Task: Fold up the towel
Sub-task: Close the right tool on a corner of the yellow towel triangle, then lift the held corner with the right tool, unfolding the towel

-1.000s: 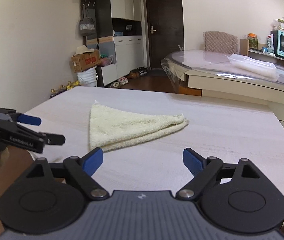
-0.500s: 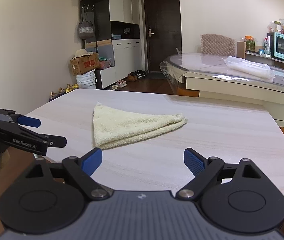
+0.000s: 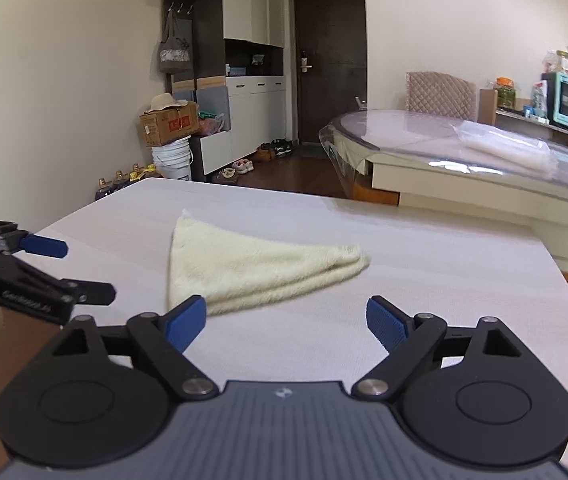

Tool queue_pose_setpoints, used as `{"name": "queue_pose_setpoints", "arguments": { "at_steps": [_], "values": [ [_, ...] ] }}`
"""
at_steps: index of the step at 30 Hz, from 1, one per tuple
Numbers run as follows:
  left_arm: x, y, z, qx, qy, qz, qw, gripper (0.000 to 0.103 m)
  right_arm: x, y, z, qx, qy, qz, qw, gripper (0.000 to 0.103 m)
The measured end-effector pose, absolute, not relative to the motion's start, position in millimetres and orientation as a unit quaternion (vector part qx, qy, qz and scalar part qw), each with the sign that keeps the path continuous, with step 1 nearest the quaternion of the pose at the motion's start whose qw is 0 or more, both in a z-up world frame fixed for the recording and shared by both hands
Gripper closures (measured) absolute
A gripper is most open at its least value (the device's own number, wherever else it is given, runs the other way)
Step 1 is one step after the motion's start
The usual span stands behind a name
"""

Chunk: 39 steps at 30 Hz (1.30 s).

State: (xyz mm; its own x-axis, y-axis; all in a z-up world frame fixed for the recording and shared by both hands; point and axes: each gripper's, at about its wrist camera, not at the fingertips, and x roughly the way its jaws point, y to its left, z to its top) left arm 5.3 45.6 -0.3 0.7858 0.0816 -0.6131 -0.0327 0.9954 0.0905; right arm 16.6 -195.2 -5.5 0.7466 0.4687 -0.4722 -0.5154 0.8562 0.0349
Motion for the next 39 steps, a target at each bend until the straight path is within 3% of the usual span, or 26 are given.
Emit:
{"name": "queue_pose_setpoints", "arguments": {
  "at_steps": [7, 8, 15, 19, 22, 29, 34, 39],
  "values": [
    [31, 59, 0, 0.025, 0.326, 0.040, 0.944, 0.000, 90, -182, -16, -0.039, 0.265, 0.256, 0.929, 0.058],
    [35, 60, -1, 0.024, 0.328, 0.040, 0.943, 0.000, 101, -181, -21, -0.036, 0.272, 0.255, 0.927, 0.069],
    [53, 64, -8, 0.023, 0.338, 0.038, 0.940, 0.000, 147, -177, -49, -0.050, 0.297, 0.234, 0.925, 0.072],
    [57, 65, -10, 0.021, 0.339, 0.038, 0.940, 0.000, 142, -171, -51, -0.086, 0.279, 0.239, 0.926, 0.095],
    [58, 65, -13, 0.018, 0.340, 0.038, 0.940, 0.000, 129, -167, -46, -0.119, 0.258, 0.240, 0.928, 0.095],
    [50, 72, -14, 0.012, 0.338, 0.048, 0.940, 0.000, 112, -181, -32, -0.071, 0.236, 0.251, 0.936, 0.096],
    [39, 96, -1, 0.018, 0.323, 0.085, 0.943, 0.000, 73, -161, -3, -0.012, 0.220, 0.355, 0.909, 0.097],
    [27, 131, 12, 0.028, 0.313, 0.139, 0.939, 0.000, 12, -97, -12, -0.034, 0.241, 0.489, 0.838, 0.097]
  ]
}}
